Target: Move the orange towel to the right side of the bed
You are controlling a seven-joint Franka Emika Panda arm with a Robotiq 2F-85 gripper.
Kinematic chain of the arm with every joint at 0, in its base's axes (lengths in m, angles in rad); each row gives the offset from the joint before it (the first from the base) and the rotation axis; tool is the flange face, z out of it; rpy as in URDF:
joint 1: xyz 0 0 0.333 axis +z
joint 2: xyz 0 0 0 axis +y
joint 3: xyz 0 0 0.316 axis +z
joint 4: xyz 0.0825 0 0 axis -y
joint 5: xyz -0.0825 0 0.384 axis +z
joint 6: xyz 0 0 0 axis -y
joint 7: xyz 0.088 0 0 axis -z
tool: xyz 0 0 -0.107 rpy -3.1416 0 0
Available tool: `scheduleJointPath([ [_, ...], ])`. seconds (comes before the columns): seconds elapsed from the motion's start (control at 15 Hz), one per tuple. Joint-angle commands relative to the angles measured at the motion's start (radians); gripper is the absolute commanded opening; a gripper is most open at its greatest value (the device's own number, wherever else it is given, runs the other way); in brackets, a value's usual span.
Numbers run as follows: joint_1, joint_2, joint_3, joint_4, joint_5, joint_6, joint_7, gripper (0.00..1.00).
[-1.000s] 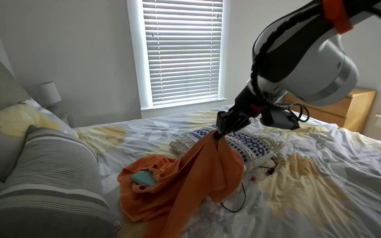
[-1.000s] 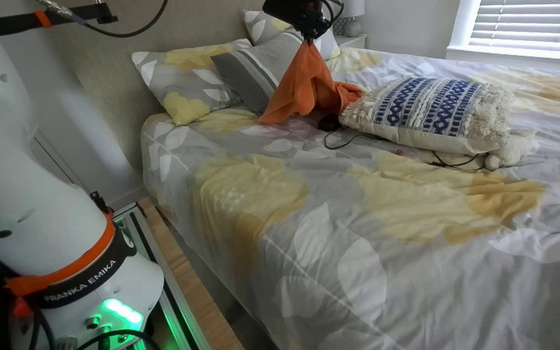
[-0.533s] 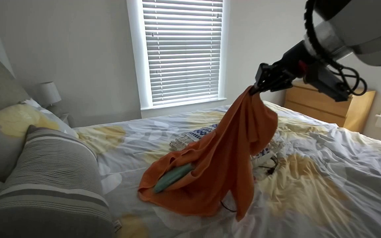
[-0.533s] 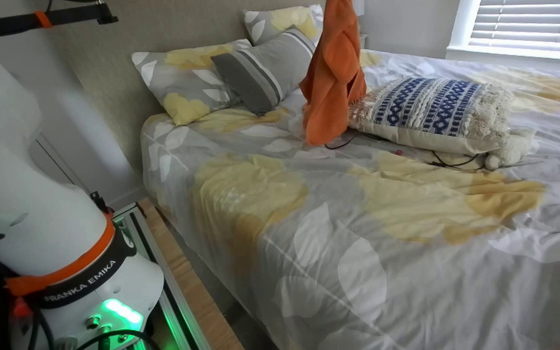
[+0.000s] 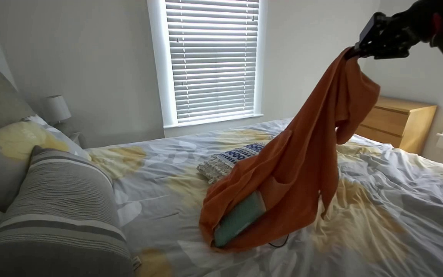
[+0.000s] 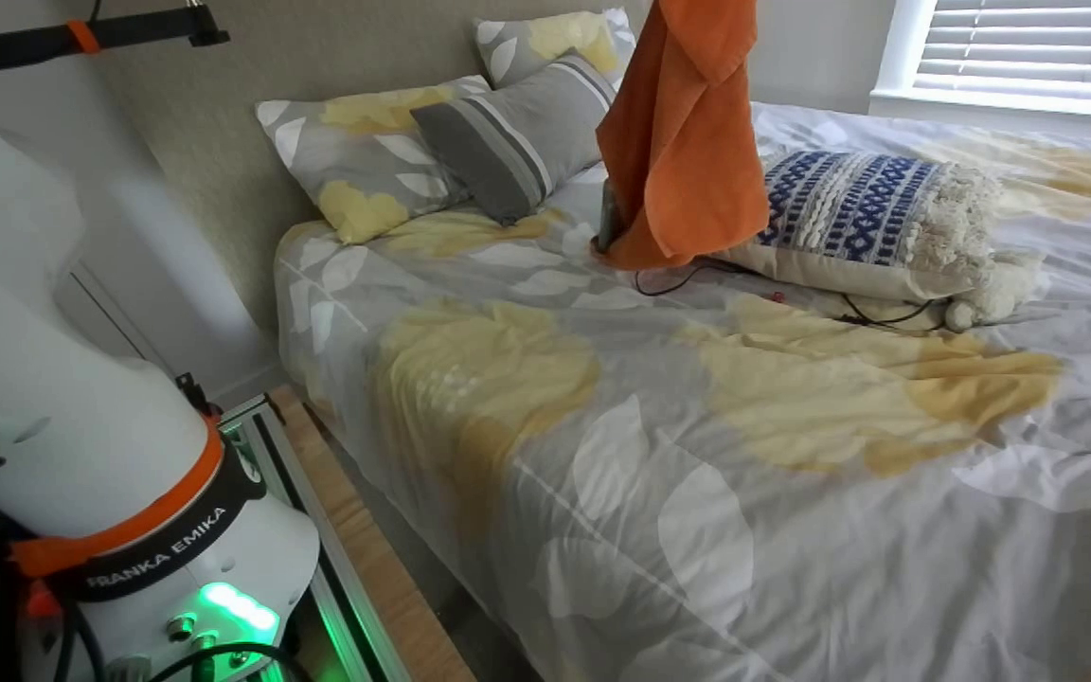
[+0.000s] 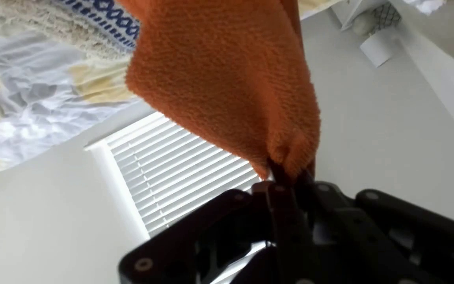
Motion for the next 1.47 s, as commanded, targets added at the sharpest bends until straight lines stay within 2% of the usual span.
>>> scheduleJointPath([
  [0.0, -0.021, -0.08, -0.056, -0.05, 0.087, 0.098, -0.08, 0.02],
  [0.53, -0.099, 0.068, -0.214, -0.027, 0.135, 0.329, -0.225, 0.02],
  [0.73, -0.1, 0.179, -0.278, 0.036, 0.177, 0.34, -0.327, 0.02],
  [1.0, -0.103, 0.356, -0.318, 0.192, 0.247, 0.329, -0.558, 0.02],
  [1.07, -0.103, 0.388, -0.316, 0.241, 0.28, 0.303, -0.603, 0.32],
  [1.13, -0.102, 0.428, -0.307, 0.296, 0.31, 0.278, -0.646, 0.34],
  [1.27, -0.097, 0.475, -0.286, 0.356, 0.402, 0.185, -0.694, 0.46],
  [1.33, -0.094, 0.506, -0.274, 0.372, 0.453, 0.117, -0.662, 0.55],
  [1.4, -0.079, 0.502, -0.256, 0.328, 0.416, 0.067, -0.596, 0.61],
])
